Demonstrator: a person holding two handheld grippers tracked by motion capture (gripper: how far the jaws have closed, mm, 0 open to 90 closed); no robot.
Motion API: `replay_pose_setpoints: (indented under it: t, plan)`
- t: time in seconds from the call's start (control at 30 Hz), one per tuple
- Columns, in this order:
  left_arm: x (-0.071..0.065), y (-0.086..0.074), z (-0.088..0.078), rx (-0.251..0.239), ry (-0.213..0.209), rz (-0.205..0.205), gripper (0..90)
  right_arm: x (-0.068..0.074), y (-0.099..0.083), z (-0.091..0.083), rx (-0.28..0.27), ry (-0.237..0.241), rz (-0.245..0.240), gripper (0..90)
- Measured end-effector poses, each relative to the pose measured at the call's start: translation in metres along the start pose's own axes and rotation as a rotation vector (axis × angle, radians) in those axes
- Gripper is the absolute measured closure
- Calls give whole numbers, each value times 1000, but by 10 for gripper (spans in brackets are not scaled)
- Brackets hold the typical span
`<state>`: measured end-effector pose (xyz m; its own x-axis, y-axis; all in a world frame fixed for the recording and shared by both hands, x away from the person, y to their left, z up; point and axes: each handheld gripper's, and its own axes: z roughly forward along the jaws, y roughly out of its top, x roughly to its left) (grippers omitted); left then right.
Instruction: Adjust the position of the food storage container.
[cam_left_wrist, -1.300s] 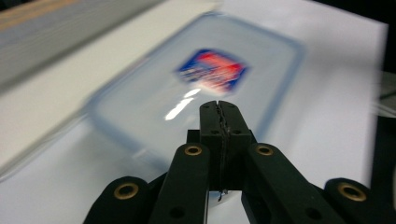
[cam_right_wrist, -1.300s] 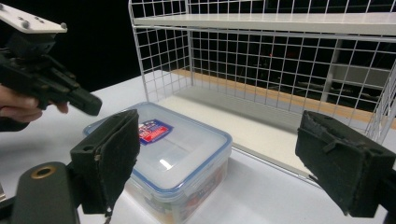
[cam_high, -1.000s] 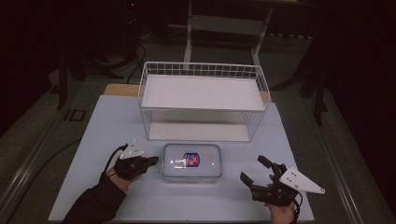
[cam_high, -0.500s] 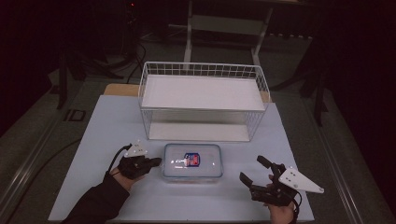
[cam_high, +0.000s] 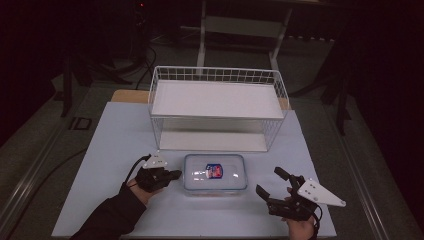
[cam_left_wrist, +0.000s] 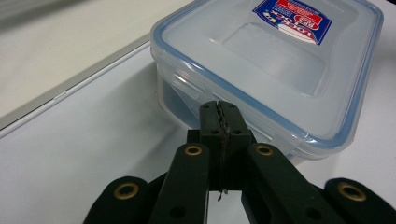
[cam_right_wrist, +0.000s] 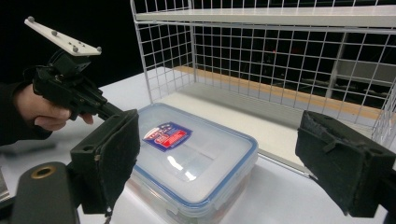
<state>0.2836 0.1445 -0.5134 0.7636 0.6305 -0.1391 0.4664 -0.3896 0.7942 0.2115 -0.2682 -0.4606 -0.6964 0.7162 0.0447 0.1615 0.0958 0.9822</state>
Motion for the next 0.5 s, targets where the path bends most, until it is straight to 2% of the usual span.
replay_pose_setpoints:
  t: [0.17, 0.23, 0.3, 0.47, 0.5]
  plan:
    - [0, 5, -4, -18, 7, -6, 873, 0, 0, 0, 1, -1, 6, 136]
    - [0, 7, -9, -35, 8, -21, 780, 0, 0, 0, 2, -1, 4, 136]
    - [0, 10, -14, -52, 6, -23, 730, 0, 0, 0, 3, 0, 3, 136]
    - [0, 18, -25, -110, -53, -82, 435, 0, -1, 1, 9, -1, -5, 136]
    - [1, 19, -25, -116, -76, -100, 376, 0, -1, 2, 9, 0, -5, 136]
